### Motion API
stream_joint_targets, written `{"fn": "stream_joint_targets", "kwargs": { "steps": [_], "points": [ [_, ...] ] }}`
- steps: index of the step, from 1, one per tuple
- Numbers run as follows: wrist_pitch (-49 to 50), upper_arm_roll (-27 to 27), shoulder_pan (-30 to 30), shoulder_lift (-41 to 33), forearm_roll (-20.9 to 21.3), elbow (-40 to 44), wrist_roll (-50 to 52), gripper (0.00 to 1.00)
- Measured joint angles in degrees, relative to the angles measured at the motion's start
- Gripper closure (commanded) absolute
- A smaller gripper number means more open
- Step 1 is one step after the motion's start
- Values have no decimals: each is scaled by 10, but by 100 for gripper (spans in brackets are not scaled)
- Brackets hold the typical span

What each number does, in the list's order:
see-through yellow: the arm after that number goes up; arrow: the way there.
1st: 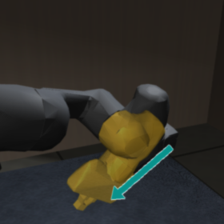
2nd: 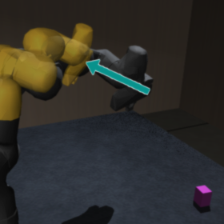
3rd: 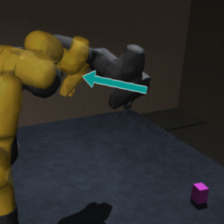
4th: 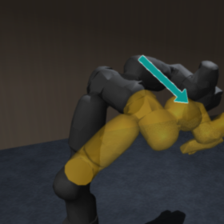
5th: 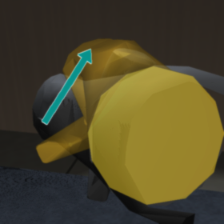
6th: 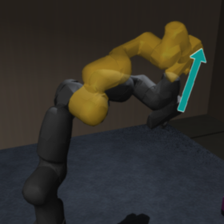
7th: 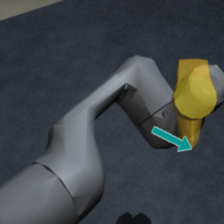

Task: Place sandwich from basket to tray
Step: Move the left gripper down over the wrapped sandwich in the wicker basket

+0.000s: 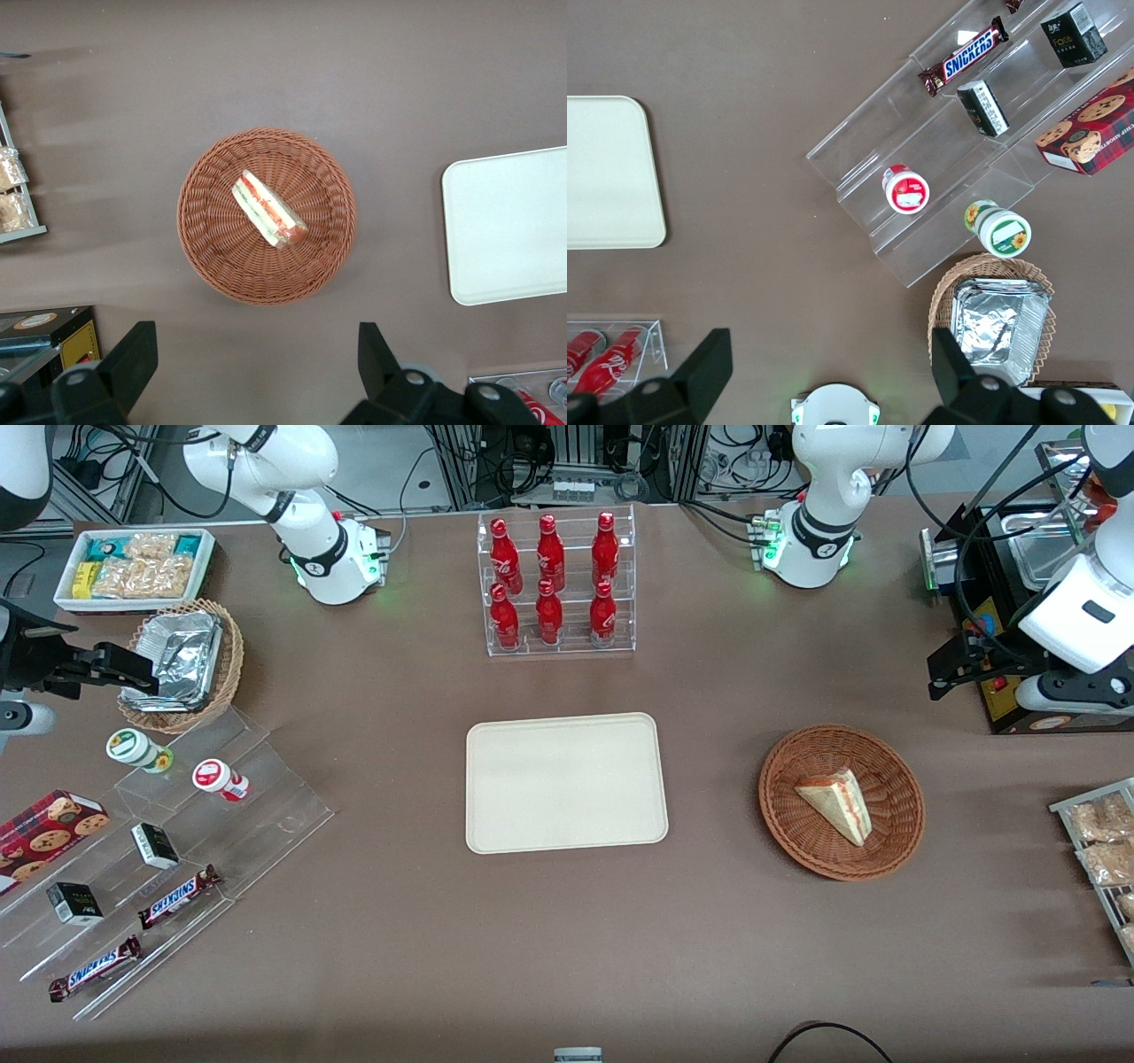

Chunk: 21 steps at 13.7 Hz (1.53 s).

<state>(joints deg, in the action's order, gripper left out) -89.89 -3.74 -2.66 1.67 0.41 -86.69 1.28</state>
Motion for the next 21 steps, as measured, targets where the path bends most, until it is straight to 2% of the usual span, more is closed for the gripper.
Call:
{"fn": "stream_joint_targets", "kwargs": {
  "steps": [5,9,12,21],
  "points": [
    [4,-1,-2,10,0,-2,2,0],
    [-11,0,-1,49,2,-25,37,0],
    [-66,1,-1,58,3,-70,67,0],
    [-309,3,-1,49,13,-280,194,0]
  ]
}}
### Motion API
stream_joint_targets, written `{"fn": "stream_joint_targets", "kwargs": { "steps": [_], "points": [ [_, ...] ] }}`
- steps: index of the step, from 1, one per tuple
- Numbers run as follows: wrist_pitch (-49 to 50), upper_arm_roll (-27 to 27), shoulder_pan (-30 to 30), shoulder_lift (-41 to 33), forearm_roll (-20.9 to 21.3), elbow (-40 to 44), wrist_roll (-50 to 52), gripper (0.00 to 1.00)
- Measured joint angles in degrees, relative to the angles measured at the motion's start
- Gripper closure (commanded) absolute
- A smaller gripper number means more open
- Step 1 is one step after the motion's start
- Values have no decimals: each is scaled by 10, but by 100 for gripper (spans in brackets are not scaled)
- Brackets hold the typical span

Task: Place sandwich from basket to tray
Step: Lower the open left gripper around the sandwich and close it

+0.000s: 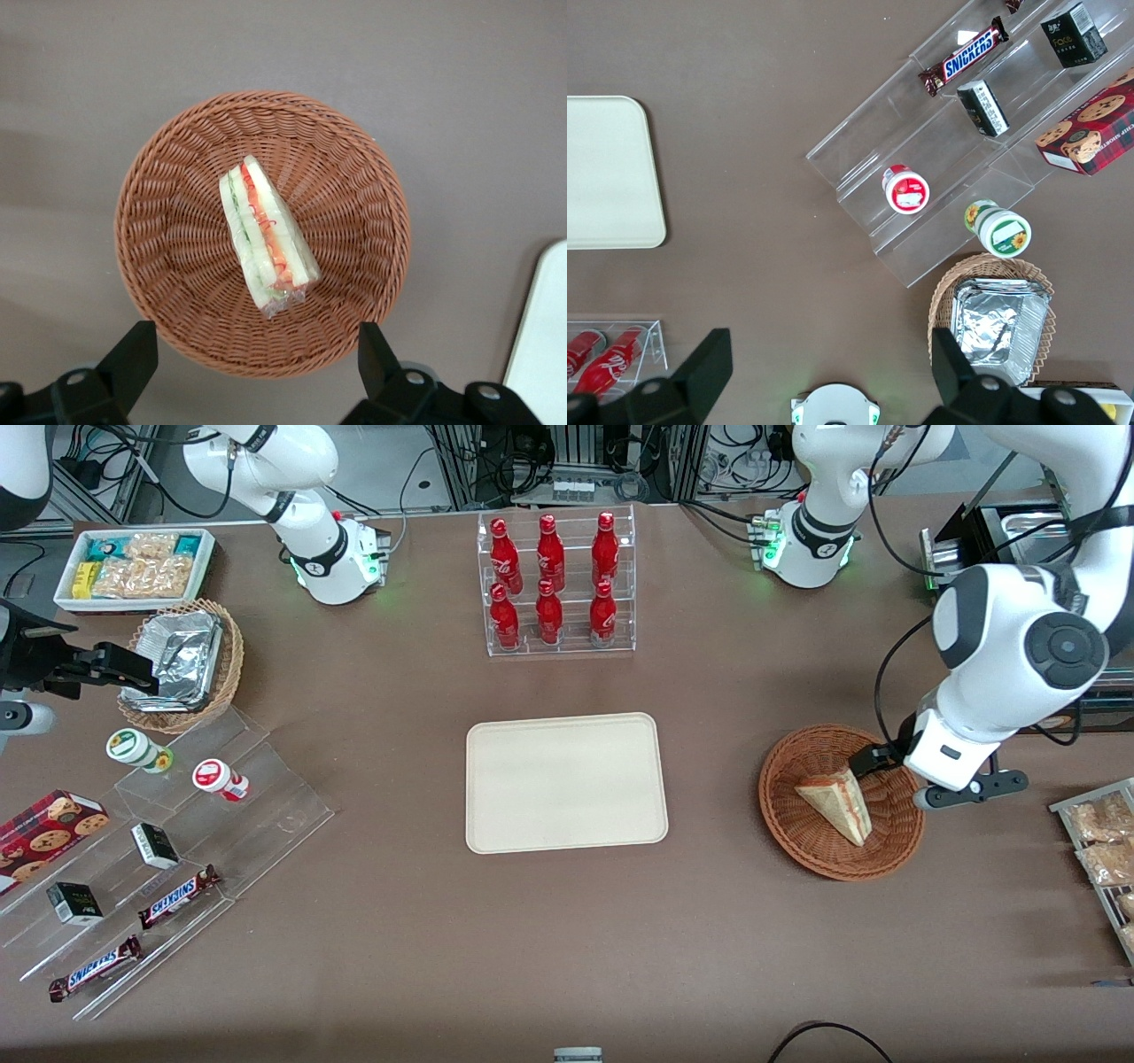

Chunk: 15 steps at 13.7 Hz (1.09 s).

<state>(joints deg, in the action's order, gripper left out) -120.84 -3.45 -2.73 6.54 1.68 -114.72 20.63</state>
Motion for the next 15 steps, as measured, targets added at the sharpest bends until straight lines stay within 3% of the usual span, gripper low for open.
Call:
{"fn": "stream_joint_targets", "kwargs": {
  "steps": [5,15],
  "points": [
    [-107,1,0,-8,0,-91,115,0],
    [-171,1,0,23,0,-110,166,0]
  ]
}}
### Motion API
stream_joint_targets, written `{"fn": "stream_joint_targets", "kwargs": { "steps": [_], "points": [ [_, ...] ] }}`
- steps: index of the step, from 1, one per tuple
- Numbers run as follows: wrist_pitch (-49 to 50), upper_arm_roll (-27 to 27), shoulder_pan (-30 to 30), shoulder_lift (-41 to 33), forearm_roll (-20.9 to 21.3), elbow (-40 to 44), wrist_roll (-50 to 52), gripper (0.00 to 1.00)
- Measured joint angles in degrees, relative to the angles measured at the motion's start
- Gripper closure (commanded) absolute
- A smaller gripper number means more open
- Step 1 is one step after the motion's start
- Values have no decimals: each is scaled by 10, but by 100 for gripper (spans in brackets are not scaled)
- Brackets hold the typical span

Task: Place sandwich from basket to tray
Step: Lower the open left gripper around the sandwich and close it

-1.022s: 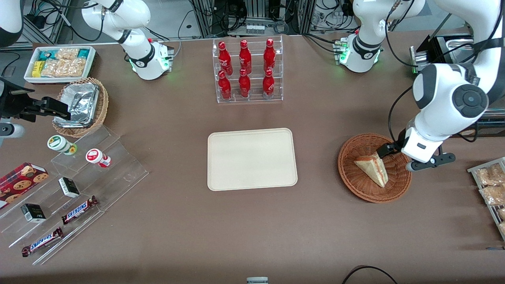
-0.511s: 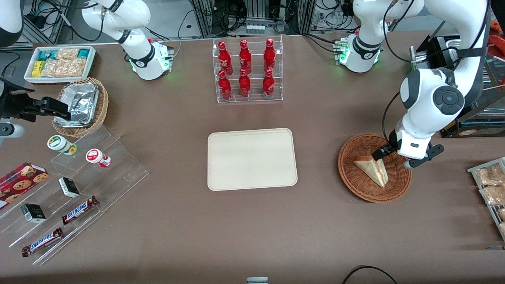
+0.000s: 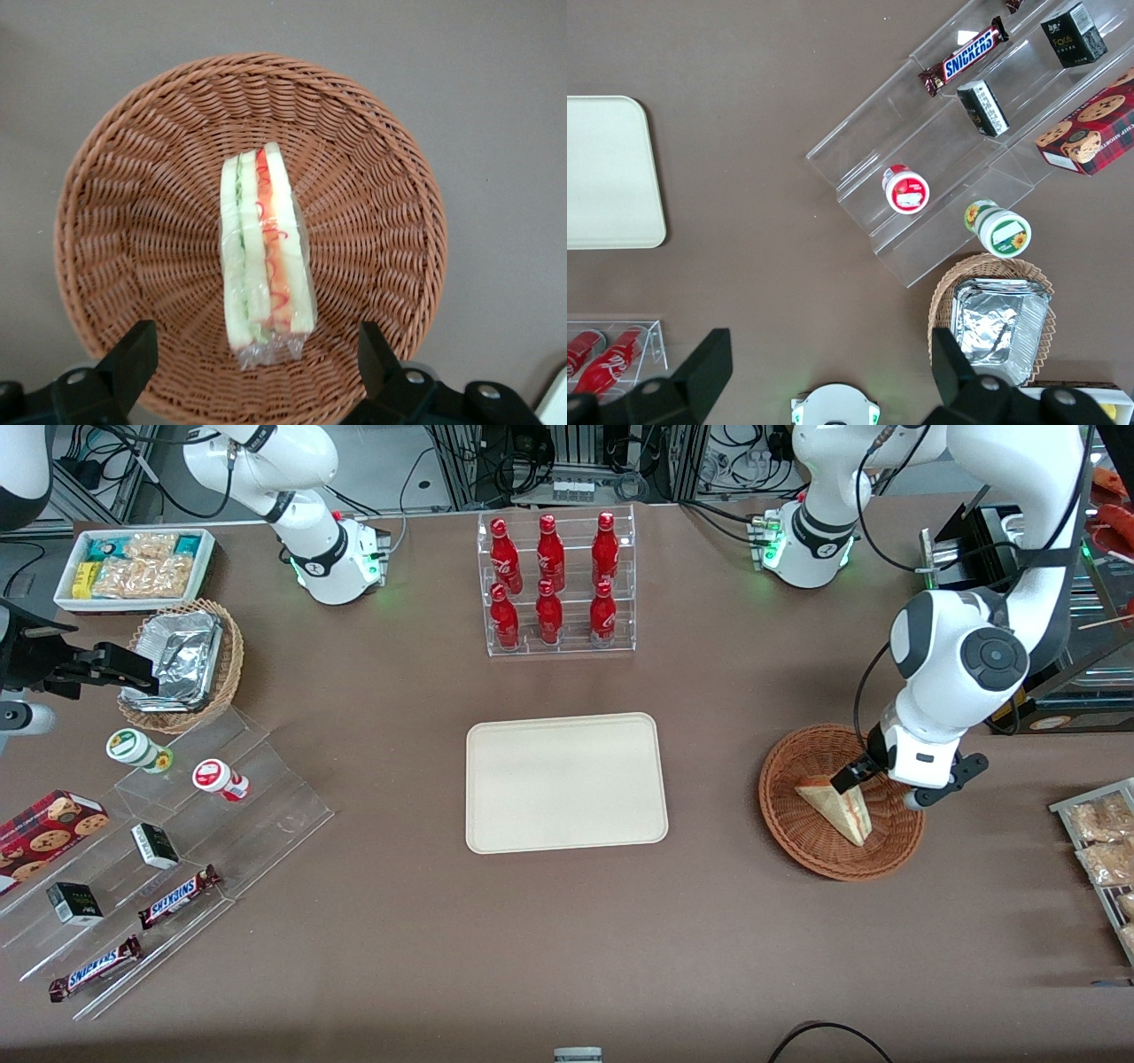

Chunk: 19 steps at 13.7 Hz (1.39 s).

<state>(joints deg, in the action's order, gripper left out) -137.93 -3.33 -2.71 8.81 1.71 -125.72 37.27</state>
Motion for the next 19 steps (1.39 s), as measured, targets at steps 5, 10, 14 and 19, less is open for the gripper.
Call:
{"fn": "stream_joint_targets", "kwargs": {
  "steps": [5,10,14,19],
  "points": [
    [-23,0,0,29,0,0,1,0],
    [-30,0,0,45,0,-1,1,0],
    [-64,0,0,60,0,-15,1,1],
    [-73,0,0,73,0,-17,1,100]
  ]
}}
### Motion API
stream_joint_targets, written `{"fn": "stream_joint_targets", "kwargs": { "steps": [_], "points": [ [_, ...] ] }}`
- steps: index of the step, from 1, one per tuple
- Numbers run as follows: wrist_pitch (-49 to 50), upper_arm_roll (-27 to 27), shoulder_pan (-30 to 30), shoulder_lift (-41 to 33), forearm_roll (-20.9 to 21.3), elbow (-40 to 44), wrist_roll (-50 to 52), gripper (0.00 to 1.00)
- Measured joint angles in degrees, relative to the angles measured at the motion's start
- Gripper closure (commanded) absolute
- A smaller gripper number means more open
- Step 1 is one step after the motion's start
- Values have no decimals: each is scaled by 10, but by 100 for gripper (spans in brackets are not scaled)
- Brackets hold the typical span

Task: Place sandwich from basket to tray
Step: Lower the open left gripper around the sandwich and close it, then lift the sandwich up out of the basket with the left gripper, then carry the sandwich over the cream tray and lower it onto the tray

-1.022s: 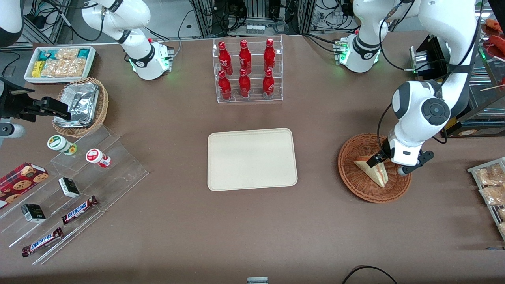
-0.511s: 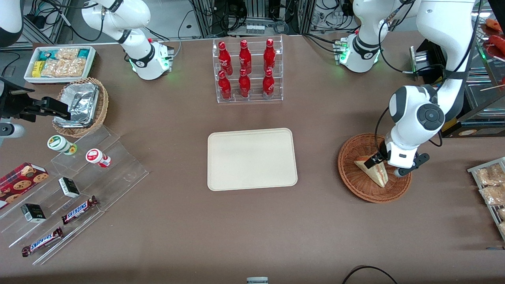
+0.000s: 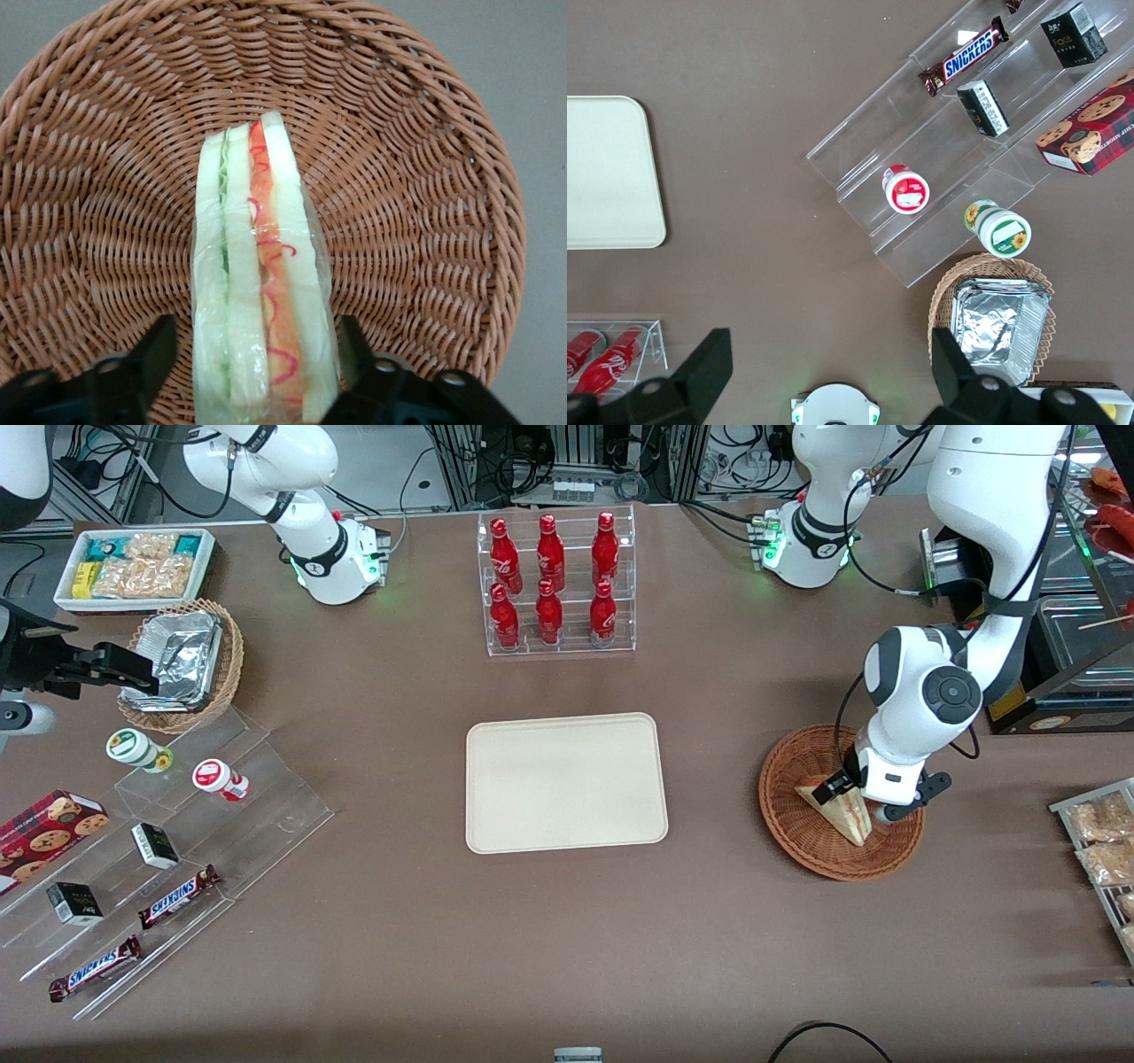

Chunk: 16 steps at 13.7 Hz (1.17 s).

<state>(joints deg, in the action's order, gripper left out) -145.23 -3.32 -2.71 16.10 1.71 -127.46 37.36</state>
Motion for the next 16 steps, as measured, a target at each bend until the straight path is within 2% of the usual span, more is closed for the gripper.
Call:
{"fn": "stream_joint_targets", "kwargs": {
  "steps": [5,7,12,16],
  "points": [
    [0,0,0,-4,0,3,0,100],
    [32,0,0,-17,0,18,0,100],
    [225,-16,-26,-58,3,155,-1,100],
    [289,-23,-97,-55,3,259,11,100]
  ]
}}
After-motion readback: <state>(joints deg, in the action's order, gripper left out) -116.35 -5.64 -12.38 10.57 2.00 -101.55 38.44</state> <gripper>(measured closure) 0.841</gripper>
